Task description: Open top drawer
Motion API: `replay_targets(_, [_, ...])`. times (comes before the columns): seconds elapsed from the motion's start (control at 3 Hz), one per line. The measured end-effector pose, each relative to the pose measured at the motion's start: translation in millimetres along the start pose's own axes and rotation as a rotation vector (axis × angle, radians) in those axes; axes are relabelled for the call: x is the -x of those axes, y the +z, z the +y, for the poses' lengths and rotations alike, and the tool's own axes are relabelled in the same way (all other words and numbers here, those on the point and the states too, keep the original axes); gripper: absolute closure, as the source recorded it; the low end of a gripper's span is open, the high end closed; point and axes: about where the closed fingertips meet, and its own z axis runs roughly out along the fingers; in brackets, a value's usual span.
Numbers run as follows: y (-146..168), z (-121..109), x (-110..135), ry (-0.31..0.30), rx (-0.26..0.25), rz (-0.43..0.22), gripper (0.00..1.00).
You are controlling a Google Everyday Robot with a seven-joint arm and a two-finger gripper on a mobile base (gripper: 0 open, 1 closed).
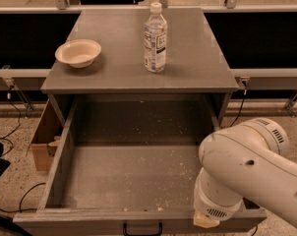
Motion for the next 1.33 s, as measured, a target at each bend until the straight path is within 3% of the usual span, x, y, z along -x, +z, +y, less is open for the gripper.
replay_targets(0.67, [-0.6, 0.8, -0.3, -0.001, -0.002, 0.002, 0.13])
replay_targets(1.0, [-0.8, 1.1, -0.4, -0.002, -0.003, 0.003, 0.0])
replay_targets(1.33, [-4.4, -1.1, -0.5, -0.004, -0.009, -0.001, 0.0])
